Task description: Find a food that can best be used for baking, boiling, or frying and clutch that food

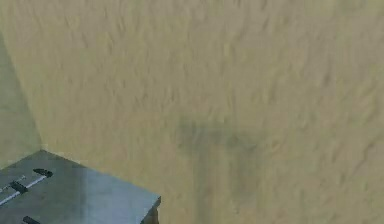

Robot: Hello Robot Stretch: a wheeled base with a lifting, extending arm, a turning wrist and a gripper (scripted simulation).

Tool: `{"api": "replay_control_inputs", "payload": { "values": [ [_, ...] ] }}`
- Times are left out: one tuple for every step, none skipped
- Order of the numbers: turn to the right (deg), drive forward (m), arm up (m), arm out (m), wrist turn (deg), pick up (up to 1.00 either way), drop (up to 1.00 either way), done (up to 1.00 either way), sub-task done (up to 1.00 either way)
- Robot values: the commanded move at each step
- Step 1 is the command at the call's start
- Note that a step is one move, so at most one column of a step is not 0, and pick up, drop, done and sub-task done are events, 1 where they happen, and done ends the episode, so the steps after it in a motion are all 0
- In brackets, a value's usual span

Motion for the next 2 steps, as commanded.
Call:
{"api": "replay_control_inputs", "payload": {
  "values": [
    [45.0,0.00,0.00,0.00,0.0,0.00,0.00,0.00,0.00],
    [45.0,0.00,0.00,0.00,0.0,0.00,0.00,0.00,0.00]
  ]
}}
